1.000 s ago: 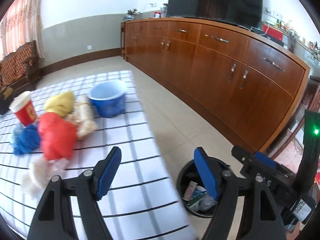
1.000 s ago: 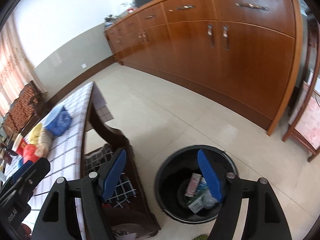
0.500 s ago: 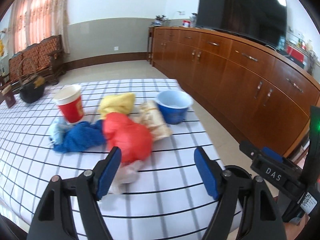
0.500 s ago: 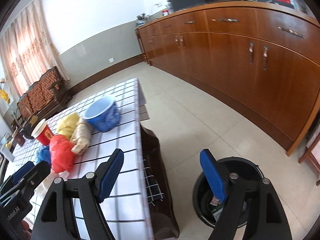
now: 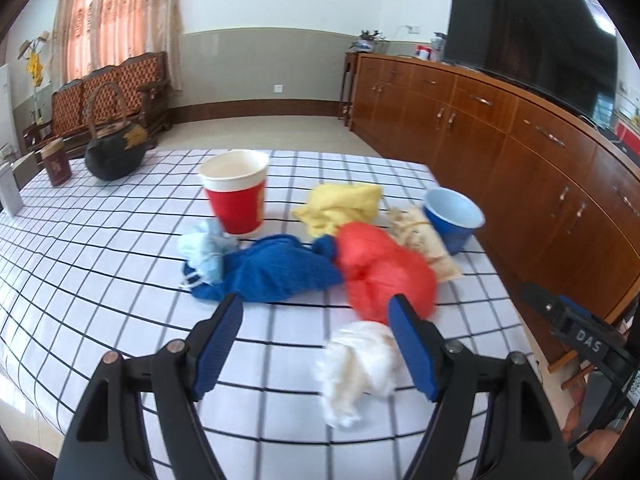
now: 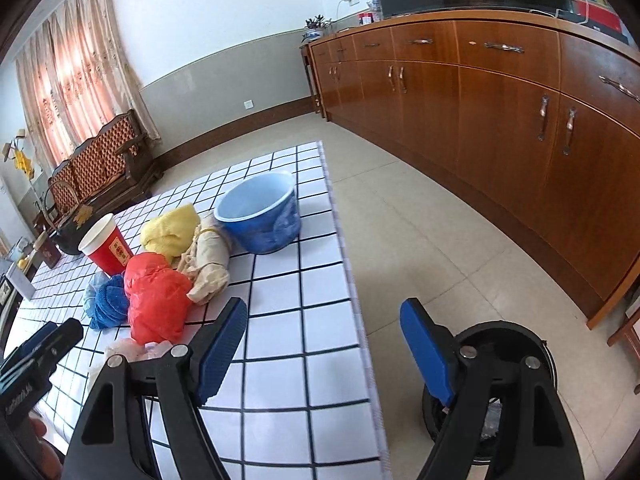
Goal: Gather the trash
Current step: 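Move both open tools back over the table items, then grasp the red paper cup with left tool while right tool grasps the light blue bowl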
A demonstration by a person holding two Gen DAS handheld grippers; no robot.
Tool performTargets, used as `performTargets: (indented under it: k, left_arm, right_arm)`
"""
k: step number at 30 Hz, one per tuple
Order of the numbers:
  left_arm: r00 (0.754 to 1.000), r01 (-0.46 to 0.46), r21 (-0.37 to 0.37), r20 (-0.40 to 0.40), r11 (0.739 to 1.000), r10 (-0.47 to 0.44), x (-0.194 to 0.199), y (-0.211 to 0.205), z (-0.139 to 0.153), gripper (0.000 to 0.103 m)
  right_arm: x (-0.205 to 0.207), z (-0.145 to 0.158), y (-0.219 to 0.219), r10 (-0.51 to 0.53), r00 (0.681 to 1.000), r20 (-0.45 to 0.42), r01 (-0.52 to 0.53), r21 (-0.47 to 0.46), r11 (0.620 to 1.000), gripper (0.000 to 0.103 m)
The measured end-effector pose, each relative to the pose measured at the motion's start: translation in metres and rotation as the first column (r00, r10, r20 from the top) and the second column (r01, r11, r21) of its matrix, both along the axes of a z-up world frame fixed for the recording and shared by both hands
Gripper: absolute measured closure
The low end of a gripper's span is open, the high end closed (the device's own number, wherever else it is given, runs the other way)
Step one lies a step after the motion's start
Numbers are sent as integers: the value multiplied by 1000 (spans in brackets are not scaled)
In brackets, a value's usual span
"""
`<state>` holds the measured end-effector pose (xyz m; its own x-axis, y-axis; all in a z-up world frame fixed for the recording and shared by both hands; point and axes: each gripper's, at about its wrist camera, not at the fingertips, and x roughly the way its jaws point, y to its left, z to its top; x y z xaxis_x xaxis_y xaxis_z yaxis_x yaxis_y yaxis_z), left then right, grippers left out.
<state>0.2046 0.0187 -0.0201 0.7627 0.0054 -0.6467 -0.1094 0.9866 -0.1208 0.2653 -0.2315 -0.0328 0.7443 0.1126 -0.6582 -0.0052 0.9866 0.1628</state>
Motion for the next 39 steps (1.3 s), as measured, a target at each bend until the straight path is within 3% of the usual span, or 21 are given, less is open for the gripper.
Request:
performTargets:
  k: [19,39]
  left_arm:
    - [999,-43,-30,-3,999,43,52,58,-8,26]
    - [997,-59,-76,-51,995,56,99,71,-24,26]
  right_arm:
    - [66,1,47,57,998,-20,-58,-33,998,17]
    - [138,-23,64,76,993,-95,-83,-70,994,16]
